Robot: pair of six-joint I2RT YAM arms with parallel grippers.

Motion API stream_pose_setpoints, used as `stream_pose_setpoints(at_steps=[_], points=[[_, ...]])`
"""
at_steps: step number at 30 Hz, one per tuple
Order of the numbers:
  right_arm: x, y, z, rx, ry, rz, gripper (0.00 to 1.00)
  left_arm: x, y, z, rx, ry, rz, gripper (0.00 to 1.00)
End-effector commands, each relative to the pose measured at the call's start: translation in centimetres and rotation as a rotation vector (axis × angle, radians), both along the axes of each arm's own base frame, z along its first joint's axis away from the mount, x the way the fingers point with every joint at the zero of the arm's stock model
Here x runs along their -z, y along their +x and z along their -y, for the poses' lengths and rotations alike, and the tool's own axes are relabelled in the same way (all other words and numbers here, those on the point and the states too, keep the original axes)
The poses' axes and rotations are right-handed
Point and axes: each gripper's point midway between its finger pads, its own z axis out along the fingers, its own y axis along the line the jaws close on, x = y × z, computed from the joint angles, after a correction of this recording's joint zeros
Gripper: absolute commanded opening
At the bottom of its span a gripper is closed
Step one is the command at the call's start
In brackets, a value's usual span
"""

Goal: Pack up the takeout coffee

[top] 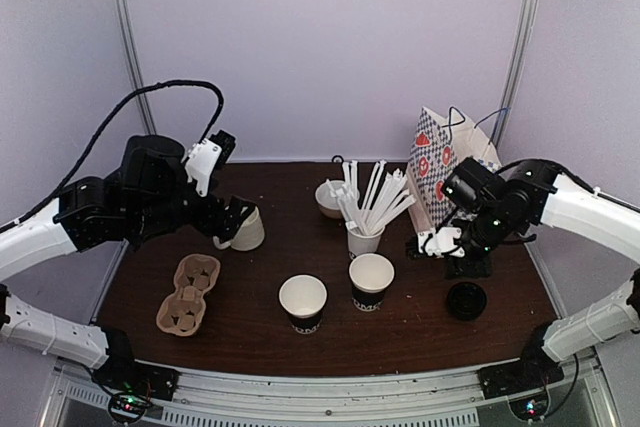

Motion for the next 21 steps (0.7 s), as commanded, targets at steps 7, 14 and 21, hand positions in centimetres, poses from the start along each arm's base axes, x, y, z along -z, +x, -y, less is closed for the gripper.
stream_pose_setpoints(at_steps=[7,14,21], points=[[6.4,-4.2,8.5,-0.163,-0.266,-0.069,0.34,-0.7,0.6,4.3,0.144,-0.024,0.028,0.91],[9.1,-4.8,9.5,-0.297,-0.34,-0.114,0.36,0.1,-0.1,4.9,0.17,-0.062,-0.033,0.94],[11.5,-4.3,10.4,-0.35,-0.431,-0.126,0.38,0.4,-0.5,4.2,0.156,-0.07,-0.046,0.94]])
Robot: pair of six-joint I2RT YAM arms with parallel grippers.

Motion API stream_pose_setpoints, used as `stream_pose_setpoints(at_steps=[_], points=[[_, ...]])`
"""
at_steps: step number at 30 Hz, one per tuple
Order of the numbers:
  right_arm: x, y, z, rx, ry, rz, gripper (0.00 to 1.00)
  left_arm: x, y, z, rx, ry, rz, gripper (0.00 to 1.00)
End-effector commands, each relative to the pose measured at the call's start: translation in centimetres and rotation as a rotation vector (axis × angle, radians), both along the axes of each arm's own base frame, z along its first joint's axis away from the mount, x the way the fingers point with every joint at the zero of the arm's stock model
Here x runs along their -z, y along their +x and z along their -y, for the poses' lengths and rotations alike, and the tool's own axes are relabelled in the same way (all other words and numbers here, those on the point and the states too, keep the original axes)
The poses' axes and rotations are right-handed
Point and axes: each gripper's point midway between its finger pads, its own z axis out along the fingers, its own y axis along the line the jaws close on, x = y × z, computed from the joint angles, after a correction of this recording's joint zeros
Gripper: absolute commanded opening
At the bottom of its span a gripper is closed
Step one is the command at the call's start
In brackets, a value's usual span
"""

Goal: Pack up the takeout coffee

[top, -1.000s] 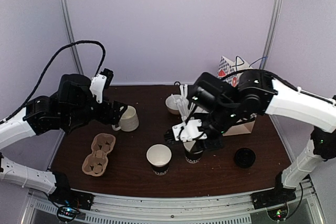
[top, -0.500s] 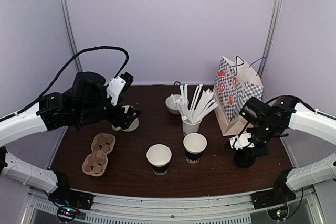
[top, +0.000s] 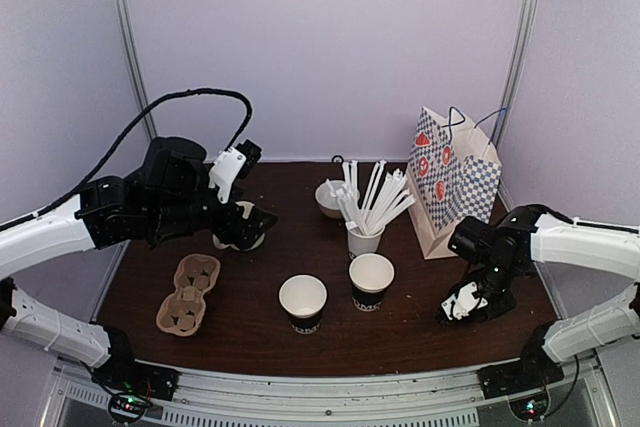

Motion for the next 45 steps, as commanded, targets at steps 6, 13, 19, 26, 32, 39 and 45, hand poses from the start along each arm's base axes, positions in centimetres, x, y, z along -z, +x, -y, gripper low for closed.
stream_pose_setpoints(at_steps=[6,13,19,26,32,39,45], points=[[1.7,1.6,0.5,-0.053,-0.068,0.037,0.36,-1.8,-0.2,-0.3,-0.014,-0.092,0.015,0.94],[2.1,2.3,0.5,-0.048,-0.081,0.048,0.34,-1.2,-0.2,0.1,-0.006,-0.095,-0.004,0.94],[2.5,2.3,0.7,-0.042,-0.098,0.033,0.28,-1.2,-0.3,0.1,-0.007,-0.101,-0.006,0.94],[1.6,1.9,0.7,-0.024,-0.09,0.014,0.14,-0.9,-0.3,0.2,-0.005,-0.097,-0.012,0.94],[-1.4,0.9,0.0,0.007,-0.028,-0.017,0.09,-0.9,-0.1,0.6,0.002,-0.093,-0.01,0.94],[-7.1,-1.4,-4.8,0.118,0.26,-0.147,0.07,-0.7,-0.3,2.5,0.074,-0.122,-0.002,0.93],[-15.0,-3.6,-10.7,0.164,0.63,-0.305,0.07,-2.5,-3.6,7.0,0.331,-0.236,0.289,0.94]])
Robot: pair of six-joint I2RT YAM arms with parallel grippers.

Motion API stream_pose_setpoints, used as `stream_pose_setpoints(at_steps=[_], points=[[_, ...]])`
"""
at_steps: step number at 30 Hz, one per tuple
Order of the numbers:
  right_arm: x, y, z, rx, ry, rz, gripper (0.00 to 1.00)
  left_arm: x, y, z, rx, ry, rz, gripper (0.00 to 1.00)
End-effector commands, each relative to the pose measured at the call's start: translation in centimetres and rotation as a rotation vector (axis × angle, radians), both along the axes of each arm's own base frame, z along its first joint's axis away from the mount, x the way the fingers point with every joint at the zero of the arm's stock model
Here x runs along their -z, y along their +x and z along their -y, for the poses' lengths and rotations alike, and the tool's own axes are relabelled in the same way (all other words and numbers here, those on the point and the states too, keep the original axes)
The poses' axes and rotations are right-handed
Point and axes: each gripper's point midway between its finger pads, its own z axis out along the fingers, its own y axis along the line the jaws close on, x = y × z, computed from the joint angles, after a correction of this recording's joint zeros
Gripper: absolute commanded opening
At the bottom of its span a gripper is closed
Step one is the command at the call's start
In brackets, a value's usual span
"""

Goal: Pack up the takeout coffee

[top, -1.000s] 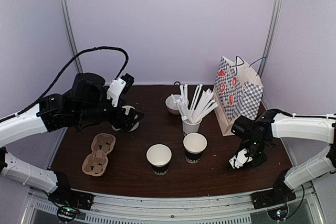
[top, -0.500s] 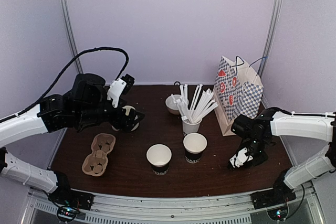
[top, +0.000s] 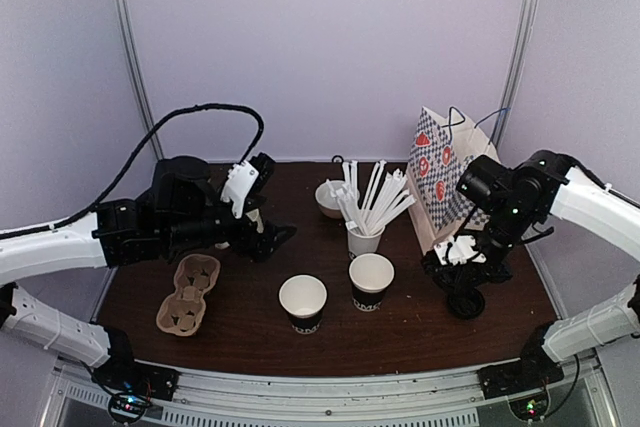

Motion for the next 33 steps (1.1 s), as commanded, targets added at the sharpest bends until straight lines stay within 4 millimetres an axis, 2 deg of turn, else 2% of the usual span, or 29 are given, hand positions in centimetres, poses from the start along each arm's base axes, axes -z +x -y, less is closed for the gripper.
stream_pose_setpoints(at_steps=[1,3,7,10,12,15,20,25,33], points=[[-6.4,-3.6,-4.1,0.036,0.315,-0.193,0.07,-3.5,-3.1,4.6,0.24,-0.169,0.285,0.94],[-8.9,-4.1,-5.3,0.031,0.41,-0.229,0.08,-4.1,-4.6,6.8,0.306,-0.168,0.401,0.93],[-13.8,-4.6,-7.6,0.012,0.576,-0.32,0.07,-5.6,-7.2,11.1,0.328,-0.158,0.6,0.94],[-16.9,-4.8,-9.0,0.002,0.693,-0.387,0.07,-6.5,-8.5,13.1,0.346,-0.17,0.69,0.95],[-18.6,-5.0,-9.6,-0.006,0.753,-0.439,0.07,-7.6,-9.1,13.5,0.321,-0.213,0.74,0.95],[-19.7,-4.9,-10.0,0.0,0.794,-0.494,0.07,-9.3,-9.9,13.8,0.298,-0.279,0.805,0.97],[-20.6,-4.6,-10.3,0.01,0.828,-0.536,0.08,-10.0,-10.5,15.5,0.329,-0.31,0.814,0.97],[-20.7,-4.4,-10.3,0.025,0.838,-0.545,0.08,-10.2,-10.9,16.5,0.338,-0.322,0.82,0.97],[-21.2,-3.6,-10.1,0.055,0.87,-0.564,0.08,-9.5,-11.7,16.6,0.36,-0.324,0.819,0.94]])
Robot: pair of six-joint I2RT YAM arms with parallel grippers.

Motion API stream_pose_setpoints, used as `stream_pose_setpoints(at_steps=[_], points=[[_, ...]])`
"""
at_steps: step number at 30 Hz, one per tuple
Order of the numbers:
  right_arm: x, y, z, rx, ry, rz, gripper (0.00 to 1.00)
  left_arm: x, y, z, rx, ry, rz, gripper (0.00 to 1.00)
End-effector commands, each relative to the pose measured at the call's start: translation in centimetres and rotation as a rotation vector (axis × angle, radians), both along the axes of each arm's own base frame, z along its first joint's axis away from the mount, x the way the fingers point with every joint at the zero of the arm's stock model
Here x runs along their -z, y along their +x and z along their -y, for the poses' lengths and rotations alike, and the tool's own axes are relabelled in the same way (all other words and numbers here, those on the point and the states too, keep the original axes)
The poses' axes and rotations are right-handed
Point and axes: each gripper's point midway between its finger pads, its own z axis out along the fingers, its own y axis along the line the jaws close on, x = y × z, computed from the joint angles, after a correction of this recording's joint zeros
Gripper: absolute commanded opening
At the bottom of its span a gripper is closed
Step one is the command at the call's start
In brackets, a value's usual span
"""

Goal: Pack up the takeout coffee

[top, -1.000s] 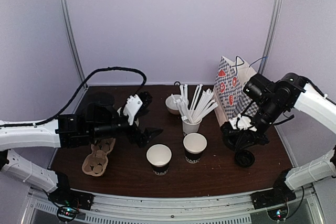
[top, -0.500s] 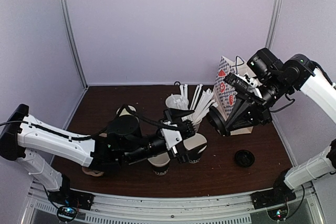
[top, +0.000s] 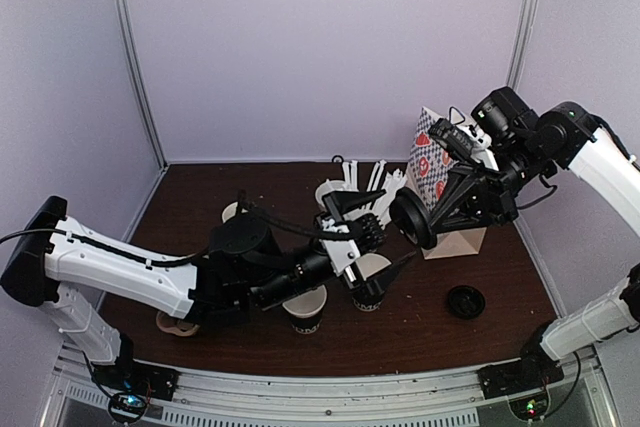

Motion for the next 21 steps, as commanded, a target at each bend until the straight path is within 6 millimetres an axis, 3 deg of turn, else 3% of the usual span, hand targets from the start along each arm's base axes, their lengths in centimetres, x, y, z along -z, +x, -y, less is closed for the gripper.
stream_pose_setpoints(at_steps=[1,10,21], points=[[-1.4,0.0,0.1,-0.005,0.059,-0.008,0.08,-1.4,-0.7,-0.2,0.017,-0.06,0.023,0.95],[-1.2,-0.1,0.2,0.002,0.058,-0.014,0.09,-1.4,0.0,1.0,-0.015,-0.055,0.021,0.94],[-1.0,0.0,0.3,0.011,0.056,-0.015,0.09,-2.5,0.3,0.9,-0.029,-0.095,0.008,0.84]])
